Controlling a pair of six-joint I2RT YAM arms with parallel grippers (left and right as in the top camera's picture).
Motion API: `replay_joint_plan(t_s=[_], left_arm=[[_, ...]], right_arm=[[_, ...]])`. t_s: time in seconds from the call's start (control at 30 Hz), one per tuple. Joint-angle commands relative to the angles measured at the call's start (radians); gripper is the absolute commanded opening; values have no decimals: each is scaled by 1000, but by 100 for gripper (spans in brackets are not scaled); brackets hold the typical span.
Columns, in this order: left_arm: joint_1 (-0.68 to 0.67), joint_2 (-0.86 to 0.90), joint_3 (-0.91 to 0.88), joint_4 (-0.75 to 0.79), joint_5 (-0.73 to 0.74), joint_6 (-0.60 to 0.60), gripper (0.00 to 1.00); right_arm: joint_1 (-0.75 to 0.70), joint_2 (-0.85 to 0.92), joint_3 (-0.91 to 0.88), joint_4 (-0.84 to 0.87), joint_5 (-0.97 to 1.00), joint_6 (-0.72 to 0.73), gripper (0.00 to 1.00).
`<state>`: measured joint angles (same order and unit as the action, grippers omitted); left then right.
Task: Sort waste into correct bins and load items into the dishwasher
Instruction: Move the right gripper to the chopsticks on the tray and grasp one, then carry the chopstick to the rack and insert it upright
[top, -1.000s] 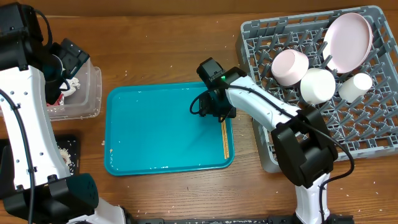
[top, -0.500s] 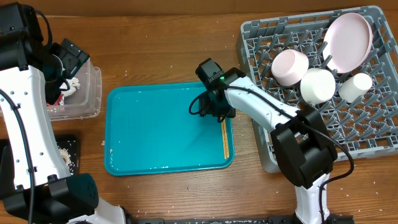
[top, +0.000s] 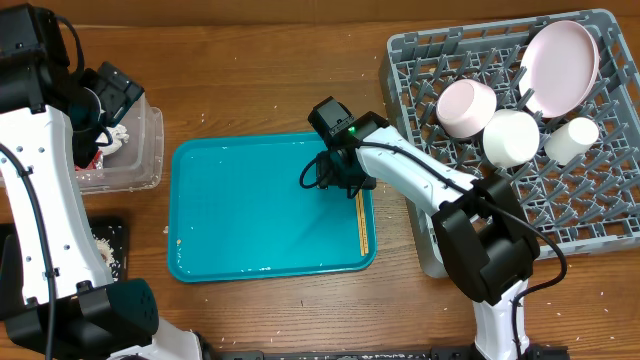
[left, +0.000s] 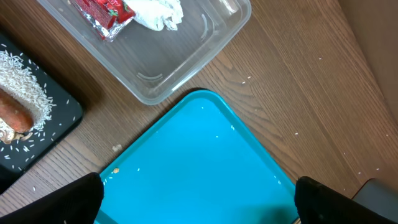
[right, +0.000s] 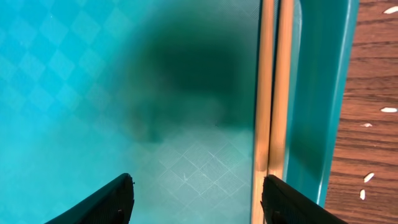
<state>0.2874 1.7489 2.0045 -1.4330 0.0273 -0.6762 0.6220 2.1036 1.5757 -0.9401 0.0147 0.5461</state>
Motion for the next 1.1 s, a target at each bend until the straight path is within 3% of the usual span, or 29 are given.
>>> replay_joint_plan(t_s=[0.0, 0.73, 1.07], left_arm=[[0, 2, 6, 0, 7, 19, 100], [0, 2, 6, 0, 7, 19, 100], [0, 2, 6, 0, 7, 19, 100]], right_arm=[[2, 1, -6, 3, 22, 5, 68], [0, 2, -79, 69, 21, 1, 68], [0, 25, -125, 97, 71, 1, 45]])
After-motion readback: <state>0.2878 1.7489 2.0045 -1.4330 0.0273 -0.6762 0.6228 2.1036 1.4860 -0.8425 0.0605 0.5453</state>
